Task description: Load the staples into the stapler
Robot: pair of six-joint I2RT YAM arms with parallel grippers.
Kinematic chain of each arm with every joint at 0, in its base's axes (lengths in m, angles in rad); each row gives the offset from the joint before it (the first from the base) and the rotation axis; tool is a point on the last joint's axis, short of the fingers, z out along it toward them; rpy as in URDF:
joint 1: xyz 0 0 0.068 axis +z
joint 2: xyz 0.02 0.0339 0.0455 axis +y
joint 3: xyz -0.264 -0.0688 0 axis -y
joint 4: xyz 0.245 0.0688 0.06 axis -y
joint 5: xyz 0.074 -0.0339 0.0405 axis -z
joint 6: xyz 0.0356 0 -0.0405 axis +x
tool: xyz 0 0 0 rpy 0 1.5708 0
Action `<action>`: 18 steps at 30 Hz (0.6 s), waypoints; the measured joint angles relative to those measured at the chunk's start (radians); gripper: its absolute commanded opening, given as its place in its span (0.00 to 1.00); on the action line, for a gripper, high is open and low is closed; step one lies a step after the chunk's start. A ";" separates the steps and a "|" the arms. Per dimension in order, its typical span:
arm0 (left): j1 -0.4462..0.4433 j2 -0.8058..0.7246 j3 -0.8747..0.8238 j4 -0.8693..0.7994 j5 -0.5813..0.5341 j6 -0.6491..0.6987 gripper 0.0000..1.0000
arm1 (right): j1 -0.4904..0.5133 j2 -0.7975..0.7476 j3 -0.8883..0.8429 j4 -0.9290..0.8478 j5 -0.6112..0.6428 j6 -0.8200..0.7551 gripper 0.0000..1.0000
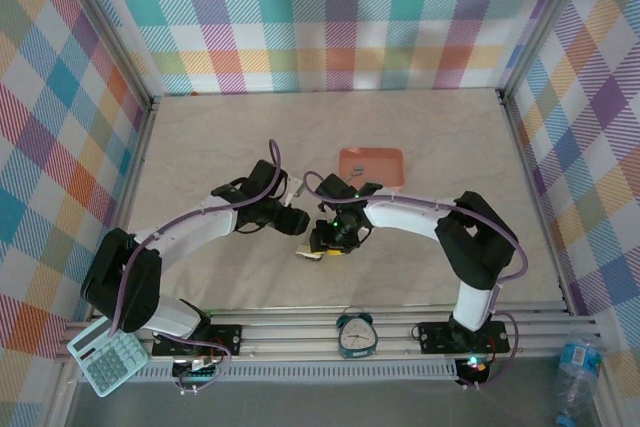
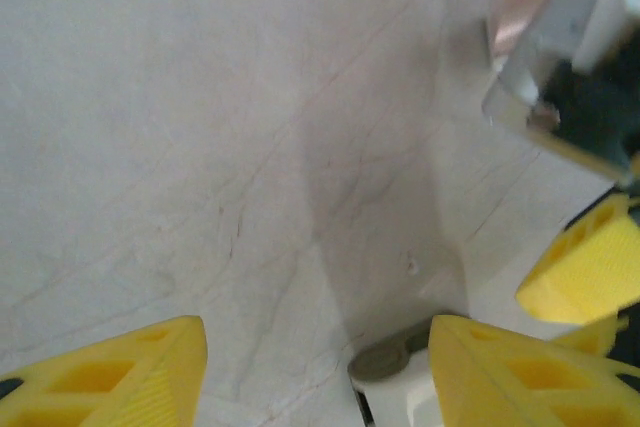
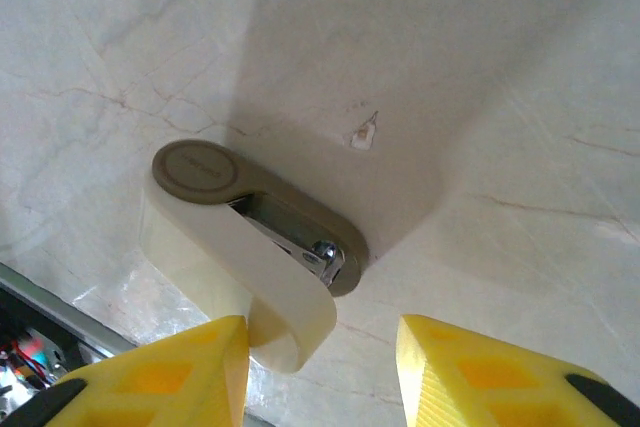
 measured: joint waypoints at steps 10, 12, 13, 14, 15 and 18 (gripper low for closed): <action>0.006 0.099 0.152 0.016 0.043 0.005 0.61 | -0.084 -0.254 -0.100 0.023 0.023 -0.023 0.42; 0.006 0.135 0.176 0.014 0.062 0.018 0.61 | -0.135 -0.298 -0.142 0.034 0.007 -0.023 0.43; 0.006 0.156 0.194 0.010 0.072 0.028 0.61 | -0.163 -0.315 -0.163 0.038 -0.001 -0.023 0.43; 0.006 0.184 0.219 0.008 0.082 0.042 0.62 | -0.196 -0.332 -0.185 0.041 -0.012 -0.023 0.44; 0.006 0.207 0.242 0.005 0.090 0.053 0.62 | -0.225 -0.345 -0.204 0.043 -0.021 -0.024 0.45; 0.006 0.291 0.340 -0.008 0.117 0.083 0.62 | -0.329 -0.375 -0.259 0.045 -0.058 -0.030 0.45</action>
